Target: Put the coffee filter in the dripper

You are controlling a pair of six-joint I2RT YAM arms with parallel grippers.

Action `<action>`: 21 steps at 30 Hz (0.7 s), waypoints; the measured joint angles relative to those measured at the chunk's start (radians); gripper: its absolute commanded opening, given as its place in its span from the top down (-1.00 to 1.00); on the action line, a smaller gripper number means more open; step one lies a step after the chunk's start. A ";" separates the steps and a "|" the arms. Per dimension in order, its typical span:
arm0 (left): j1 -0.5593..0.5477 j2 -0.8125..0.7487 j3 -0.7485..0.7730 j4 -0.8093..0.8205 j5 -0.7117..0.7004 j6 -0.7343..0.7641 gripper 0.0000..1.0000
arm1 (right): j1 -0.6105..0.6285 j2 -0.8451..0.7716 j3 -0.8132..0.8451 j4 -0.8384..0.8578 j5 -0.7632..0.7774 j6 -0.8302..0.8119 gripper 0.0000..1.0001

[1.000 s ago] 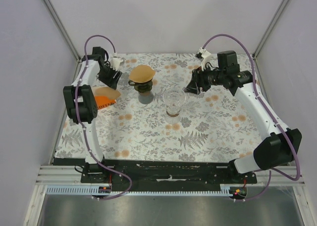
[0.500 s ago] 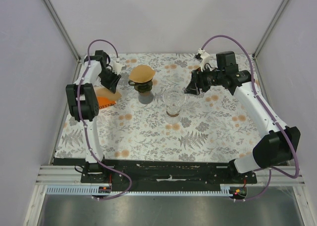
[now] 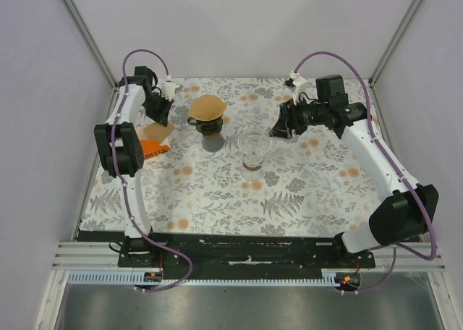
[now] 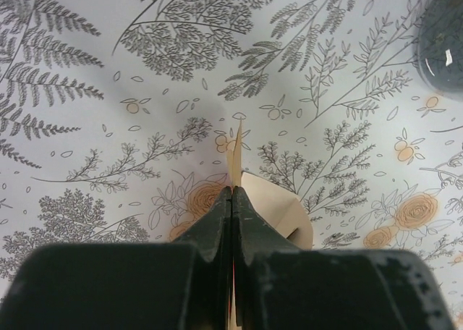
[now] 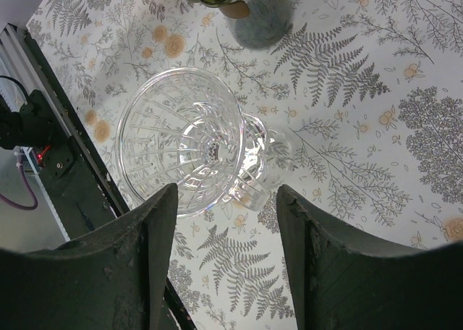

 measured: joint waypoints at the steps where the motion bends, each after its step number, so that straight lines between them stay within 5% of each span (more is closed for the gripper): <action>1: 0.005 0.000 0.000 0.005 0.000 -0.008 0.96 | 0.000 0.000 0.000 0.000 0.000 -0.002 -0.29; 10: 0.074 -0.027 0.000 0.064 0.032 -0.103 0.96 | 0.000 0.000 0.000 -0.002 0.000 -0.006 -0.29; 21: 0.082 -0.333 0.023 0.101 0.143 -0.200 0.96 | 0.000 -0.014 0.035 -0.026 0.003 -0.013 -0.29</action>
